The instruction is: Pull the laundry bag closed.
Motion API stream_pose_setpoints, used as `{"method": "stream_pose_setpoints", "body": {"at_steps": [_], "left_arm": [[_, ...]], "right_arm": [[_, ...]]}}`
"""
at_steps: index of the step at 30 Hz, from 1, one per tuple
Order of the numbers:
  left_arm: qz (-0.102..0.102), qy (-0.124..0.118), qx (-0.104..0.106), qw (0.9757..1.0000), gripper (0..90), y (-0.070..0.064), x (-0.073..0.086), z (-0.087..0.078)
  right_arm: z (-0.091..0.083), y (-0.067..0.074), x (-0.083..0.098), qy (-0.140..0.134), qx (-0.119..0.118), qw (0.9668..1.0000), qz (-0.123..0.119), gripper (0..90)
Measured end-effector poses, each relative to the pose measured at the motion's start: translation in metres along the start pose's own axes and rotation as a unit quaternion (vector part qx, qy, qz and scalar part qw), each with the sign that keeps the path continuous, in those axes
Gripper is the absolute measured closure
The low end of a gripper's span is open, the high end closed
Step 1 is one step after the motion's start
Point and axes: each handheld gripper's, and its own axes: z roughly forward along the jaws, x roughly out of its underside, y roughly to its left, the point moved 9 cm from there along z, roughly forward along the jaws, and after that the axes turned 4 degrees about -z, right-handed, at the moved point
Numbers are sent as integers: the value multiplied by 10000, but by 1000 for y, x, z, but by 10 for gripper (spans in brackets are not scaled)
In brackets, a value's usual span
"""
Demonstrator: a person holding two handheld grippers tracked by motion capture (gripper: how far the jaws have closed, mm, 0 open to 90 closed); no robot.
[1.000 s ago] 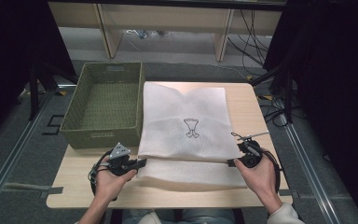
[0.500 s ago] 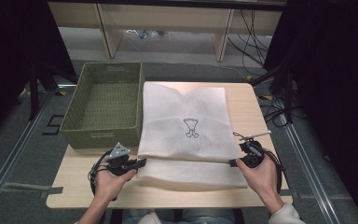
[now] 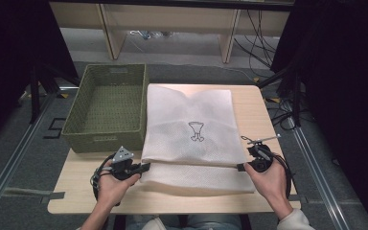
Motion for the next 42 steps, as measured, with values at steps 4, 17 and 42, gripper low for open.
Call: {"method": "stream_pose_setpoints", "body": {"at_steps": [4, 17, 42], "left_arm": [[5, -3, 3, 10000, 843, 0, 0, 0], [5, -3, -5, 10000, 843, 0, 0, 1], [-28, -2, -25, 10000, 843, 3, 1, 1]], "right_arm": [[0, -2, -1, -58, -21, 10000, -62, 872], [-2, -5, 2, -21, -16, 9999, -97, 873], [-3, -7, 3, 44, 112, 9997, 221, 872]]}}
